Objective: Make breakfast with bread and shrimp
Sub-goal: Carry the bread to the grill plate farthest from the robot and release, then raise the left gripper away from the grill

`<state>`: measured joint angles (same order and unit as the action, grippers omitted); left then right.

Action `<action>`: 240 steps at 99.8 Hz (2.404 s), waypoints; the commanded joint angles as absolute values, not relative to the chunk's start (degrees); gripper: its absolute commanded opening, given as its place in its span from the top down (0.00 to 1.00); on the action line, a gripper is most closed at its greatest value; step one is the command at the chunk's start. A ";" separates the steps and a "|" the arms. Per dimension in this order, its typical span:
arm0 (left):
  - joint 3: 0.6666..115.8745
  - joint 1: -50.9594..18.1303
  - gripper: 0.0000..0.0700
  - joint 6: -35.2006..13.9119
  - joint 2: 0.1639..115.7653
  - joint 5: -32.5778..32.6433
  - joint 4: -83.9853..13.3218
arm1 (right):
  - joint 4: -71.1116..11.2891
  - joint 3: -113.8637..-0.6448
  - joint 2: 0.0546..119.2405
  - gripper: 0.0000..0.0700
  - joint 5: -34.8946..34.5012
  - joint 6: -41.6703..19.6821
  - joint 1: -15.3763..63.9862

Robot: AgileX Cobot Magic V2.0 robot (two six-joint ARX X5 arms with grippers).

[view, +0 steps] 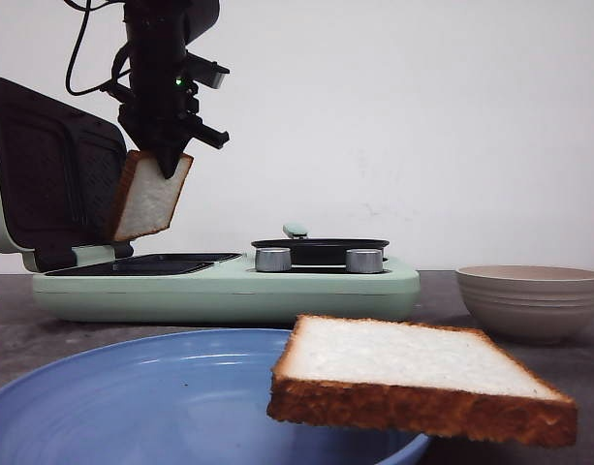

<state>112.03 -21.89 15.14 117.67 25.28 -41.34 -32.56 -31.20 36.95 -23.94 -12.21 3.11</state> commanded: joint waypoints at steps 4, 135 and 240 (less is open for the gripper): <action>113.84 -22.59 1.00 15.64 119.81 25.69 -40.60 | -32.25 -31.88 37.28 1.00 -23.94 -11.51 3.31; 113.84 -24.47 0.38 12.36 123.90 17.30 -40.88 | -32.25 -31.88 37.28 1.00 -23.84 -11.29 4.08; 145.60 -21.85 1.00 1.96 123.24 -11.73 -56.80 | -32.23 -31.88 37.34 1.00 -23.55 -11.16 4.05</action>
